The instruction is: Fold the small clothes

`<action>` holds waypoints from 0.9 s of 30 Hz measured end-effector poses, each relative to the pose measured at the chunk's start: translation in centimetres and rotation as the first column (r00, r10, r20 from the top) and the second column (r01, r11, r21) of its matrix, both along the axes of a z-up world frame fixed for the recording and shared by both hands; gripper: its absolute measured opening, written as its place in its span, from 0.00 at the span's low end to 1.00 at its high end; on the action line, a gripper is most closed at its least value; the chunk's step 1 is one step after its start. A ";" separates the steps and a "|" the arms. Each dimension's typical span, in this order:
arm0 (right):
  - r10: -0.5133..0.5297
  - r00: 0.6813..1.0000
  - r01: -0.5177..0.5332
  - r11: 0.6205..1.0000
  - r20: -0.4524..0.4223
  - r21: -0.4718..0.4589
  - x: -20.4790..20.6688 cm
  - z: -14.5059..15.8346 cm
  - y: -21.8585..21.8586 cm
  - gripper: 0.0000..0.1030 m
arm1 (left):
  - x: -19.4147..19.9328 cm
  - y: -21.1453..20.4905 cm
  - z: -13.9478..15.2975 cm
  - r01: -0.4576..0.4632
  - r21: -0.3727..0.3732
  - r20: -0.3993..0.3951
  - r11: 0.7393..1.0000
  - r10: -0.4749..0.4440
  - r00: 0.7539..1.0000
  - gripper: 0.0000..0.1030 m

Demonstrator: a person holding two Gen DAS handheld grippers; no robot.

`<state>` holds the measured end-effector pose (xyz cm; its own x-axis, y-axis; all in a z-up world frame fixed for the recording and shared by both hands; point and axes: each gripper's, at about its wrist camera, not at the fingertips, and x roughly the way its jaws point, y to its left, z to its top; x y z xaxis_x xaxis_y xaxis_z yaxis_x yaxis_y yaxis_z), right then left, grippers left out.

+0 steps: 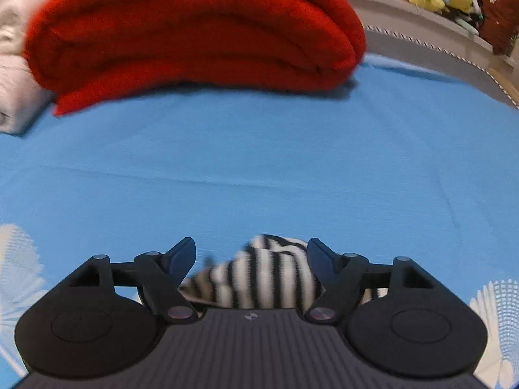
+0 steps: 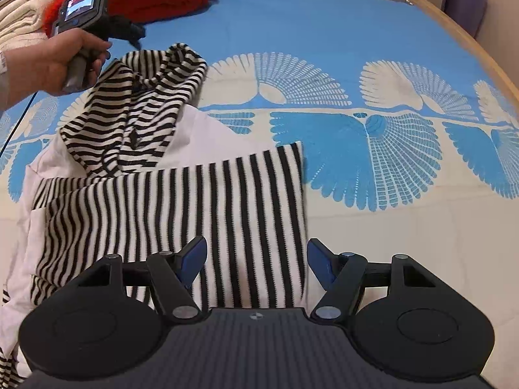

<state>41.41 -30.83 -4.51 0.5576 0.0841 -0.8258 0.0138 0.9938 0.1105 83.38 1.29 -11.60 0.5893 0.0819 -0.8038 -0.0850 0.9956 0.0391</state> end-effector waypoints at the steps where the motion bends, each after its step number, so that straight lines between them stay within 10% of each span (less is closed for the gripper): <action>1: -0.008 1.000 0.008 1.000 -0.006 -0.002 0.2 -0.2 -0.2 0.68 | 0.4 -0.2 -0.3 0.012 0.010 -0.003 1.000 -0.012 1.000 0.77; 2: -0.017 1.000 0.017 1.000 -0.011 -0.001 0.3 -0.4 -0.5 0.68 | 0.6 -0.5 -0.5 0.028 0.030 -0.003 0.999 -0.028 1.000 0.73; 4: -0.028 0.999 0.028 1.000 -0.018 0.000 0.5 -0.6 -0.7 0.68 | 0.8 -0.8 -0.8 0.080 0.019 -0.023 0.997 -0.079 0.997 0.04; 13: -0.040 0.999 0.040 0.999 0.010 0.022 0.7 0.8 -1.0 0.68 | -8.7 -2.2 5.8 0.271 -0.064 0.099 0.960 -0.264 0.959 0.01; 21: -0.114 0.991 0.108 0.991 0.067 0.080 0.1 3.1 -2.4 0.68 | -34.6 -2.4 13.2 0.500 -0.224 0.237 0.836 -0.451 0.860 0.01; 25: -0.175 0.980 0.165 0.981 0.092 0.106 -0.6 3.8 -3.1 0.68 | -44.5 -1.2 12.7 0.556 -0.334 0.099 0.761 -0.559 0.823 0.06; 27: -0.207 0.973 0.194 0.972 0.097 0.130 -0.9 4.0 -3.5 0.67 | -46.6 -0.4 12.4 0.530 -0.322 0.045 0.784 -0.546 0.836 0.09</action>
